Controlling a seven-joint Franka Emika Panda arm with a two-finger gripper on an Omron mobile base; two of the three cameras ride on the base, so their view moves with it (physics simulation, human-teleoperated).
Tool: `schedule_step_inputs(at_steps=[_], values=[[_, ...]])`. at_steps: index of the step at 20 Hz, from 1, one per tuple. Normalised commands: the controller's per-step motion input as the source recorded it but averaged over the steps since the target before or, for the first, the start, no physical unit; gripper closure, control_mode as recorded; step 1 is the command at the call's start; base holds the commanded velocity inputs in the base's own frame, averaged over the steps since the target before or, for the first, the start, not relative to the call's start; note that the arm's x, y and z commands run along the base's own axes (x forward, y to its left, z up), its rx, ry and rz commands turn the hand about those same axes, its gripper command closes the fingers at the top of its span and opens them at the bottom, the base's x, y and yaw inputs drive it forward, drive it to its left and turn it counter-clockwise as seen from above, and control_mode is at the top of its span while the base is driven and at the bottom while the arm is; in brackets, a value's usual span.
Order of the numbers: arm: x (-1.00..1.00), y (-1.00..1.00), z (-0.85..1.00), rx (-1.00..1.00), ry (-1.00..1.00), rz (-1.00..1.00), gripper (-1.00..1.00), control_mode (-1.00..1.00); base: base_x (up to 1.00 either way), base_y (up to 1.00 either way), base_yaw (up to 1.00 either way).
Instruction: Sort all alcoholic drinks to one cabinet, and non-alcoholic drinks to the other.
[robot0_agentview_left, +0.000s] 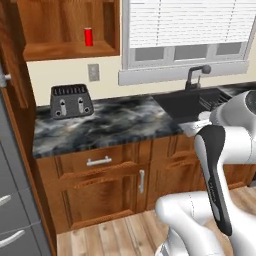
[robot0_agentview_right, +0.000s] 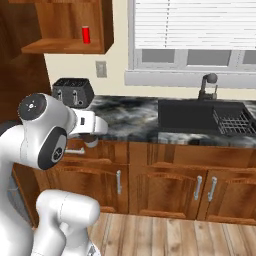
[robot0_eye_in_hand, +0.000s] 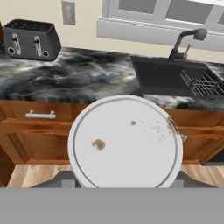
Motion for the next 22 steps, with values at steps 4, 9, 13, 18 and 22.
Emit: schedule_step_inputs(at_steps=[4,9,13,18,22], values=[[0.00,0.00,0.00,0.00,0.00,0.00,1.00,1.00,0.23,0.52,-0.01],[0.00,0.00,0.00,0.00,0.00,0.00,1.00,1.00,0.30,0.52,-0.01],[0.00,0.00,0.00,0.00,0.00,0.00,1.00,1.00,0.39,0.53,-0.02],[0.00,0.00,0.00,0.00,0.00,0.00,1.00,1.00,0.46,0.48,-0.02],[0.00,0.00,0.00,0.00,0.00,0.00,1.00,1.00,0.48,0.38,0.00]])
